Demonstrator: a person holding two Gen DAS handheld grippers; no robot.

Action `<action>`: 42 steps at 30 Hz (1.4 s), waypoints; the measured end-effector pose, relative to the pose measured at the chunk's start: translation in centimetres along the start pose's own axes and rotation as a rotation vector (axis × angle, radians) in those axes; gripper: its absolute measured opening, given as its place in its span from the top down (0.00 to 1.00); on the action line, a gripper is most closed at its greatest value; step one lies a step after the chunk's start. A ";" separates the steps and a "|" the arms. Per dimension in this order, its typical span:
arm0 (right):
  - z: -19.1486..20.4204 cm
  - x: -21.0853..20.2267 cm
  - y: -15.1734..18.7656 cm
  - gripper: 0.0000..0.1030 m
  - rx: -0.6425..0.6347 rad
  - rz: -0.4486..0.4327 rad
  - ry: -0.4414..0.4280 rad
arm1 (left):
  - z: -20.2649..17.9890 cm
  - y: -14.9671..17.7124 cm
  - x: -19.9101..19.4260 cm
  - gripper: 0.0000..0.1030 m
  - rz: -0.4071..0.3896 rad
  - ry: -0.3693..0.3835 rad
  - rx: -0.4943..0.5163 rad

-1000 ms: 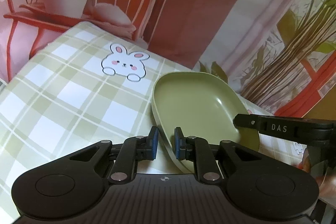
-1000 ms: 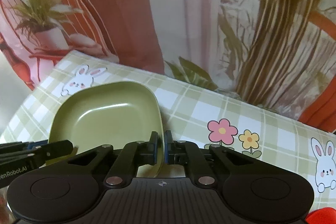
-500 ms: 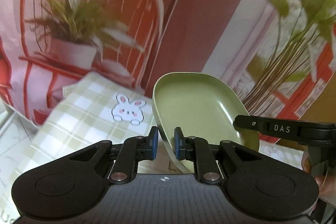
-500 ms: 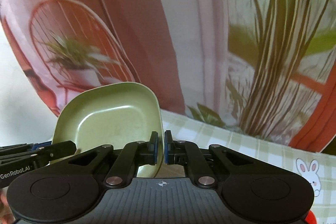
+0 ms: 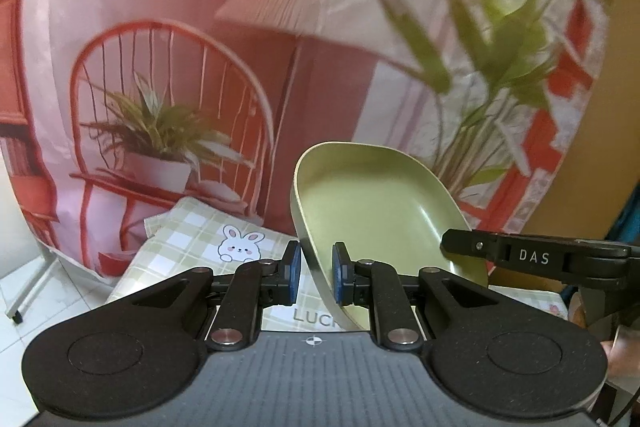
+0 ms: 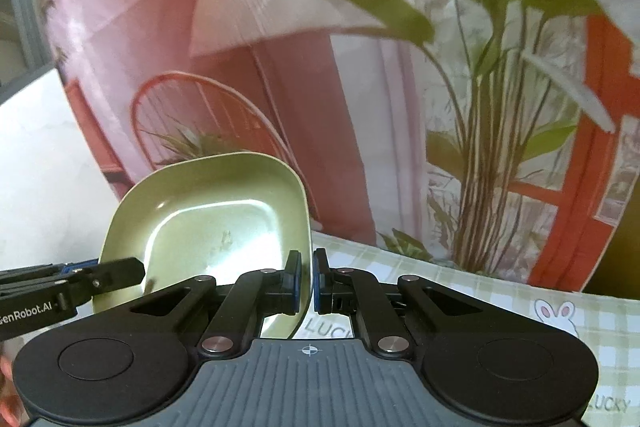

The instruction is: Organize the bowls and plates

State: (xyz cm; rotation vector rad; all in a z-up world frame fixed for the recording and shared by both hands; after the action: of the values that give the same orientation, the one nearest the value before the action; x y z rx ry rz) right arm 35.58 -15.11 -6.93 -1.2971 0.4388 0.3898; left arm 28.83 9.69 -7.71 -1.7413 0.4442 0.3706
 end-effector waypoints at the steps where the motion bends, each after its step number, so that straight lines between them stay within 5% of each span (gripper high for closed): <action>1: 0.2 -0.9 0.3 0.95 -0.007 -0.004 -0.005 | -0.2 0.2 -0.7 0.83 -0.003 -0.001 0.000; 17: -2.4 -9.8 10.0 0.95 -0.057 0.071 0.013 | -4.3 11.3 -5.4 0.83 0.156 0.050 -0.031; 32: -6.1 -10.0 19.5 0.95 -0.027 0.200 0.058 | -5.8 20.7 -3.9 0.83 0.317 0.078 -0.028; 42: -6.7 -8.2 23.8 0.95 -0.002 0.277 0.074 | -5.0 24.0 -2.7 0.83 0.382 0.049 -0.010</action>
State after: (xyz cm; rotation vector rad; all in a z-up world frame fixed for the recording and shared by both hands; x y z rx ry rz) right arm 15.79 -16.50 -23.86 -1.2581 0.6839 0.5746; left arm 14.87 0.54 -25.92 -1.6749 0.8156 0.6025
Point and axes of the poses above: each gripper's, at about its wrist camera, not at the fingertips, and x roughly the way its jaws point, z to its left, y to its underside, the point moved 10 cm from there along x, roughly the way its jaws point, and after that the axes turned 1 degree about x, right-handed, at the moved point
